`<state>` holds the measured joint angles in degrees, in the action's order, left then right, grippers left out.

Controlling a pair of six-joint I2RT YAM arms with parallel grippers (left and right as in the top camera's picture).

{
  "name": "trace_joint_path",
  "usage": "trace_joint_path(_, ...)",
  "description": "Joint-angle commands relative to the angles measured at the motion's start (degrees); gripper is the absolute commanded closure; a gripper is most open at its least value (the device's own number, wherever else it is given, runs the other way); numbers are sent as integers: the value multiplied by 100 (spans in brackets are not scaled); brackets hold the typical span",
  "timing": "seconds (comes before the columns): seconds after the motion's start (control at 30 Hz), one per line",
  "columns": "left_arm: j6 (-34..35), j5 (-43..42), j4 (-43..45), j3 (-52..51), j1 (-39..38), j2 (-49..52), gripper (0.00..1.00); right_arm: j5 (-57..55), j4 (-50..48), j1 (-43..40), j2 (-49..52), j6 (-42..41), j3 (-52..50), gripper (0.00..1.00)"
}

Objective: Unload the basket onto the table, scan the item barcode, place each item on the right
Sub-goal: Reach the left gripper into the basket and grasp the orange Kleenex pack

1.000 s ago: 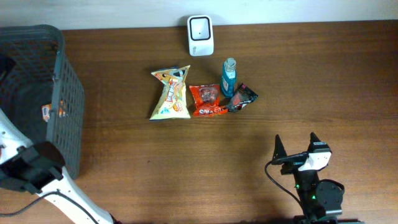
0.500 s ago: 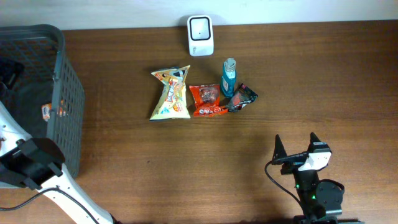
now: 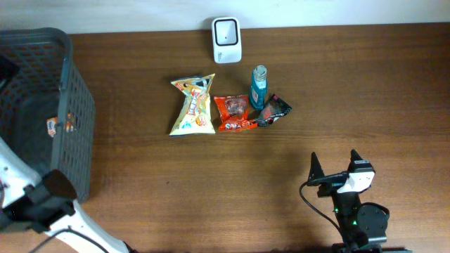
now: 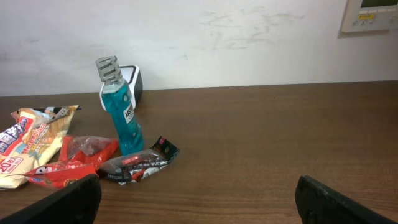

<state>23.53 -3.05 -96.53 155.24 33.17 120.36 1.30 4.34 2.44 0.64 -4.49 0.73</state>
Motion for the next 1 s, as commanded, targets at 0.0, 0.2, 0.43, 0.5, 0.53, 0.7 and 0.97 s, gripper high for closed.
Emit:
trace_joint_path(0.0, -260, -15, -20, -1106, -17, -767, 9, -50, 22, 7, -24, -24, -42, 2)
trace_joint_path(0.2, 544, 763, 651, -2374, 17, -1196, 9, -50, 22, 7, -24, -24, -42, 2)
trace_joint_path(0.43, 691, 737, 1923, -4210, 50, -1193, 9, -48, 22, 7, -24, -24, -42, 2)
trace_joint_path(0.5, 1102, 739, 2485, -4651, 57, -1193, 11, -50, 22, 7, -24, -24, -42, 2)
trace_joint_path(0.53, 1377, 739, 2736, -4798, 61, -1172, 12, -50, 22, 7, -24, -24, -42, 2)
trace_joint_path(0.7, 1613, 686, 4354, -5718, -42, -1130, 37, -50, 22, 7, -24, -24, -42, 1)
trace_joint_path(0.97, 1613, 1001, 5556, -6859, -297, -999, 30, -50, 22, 7, -24, -24, -42, 2)
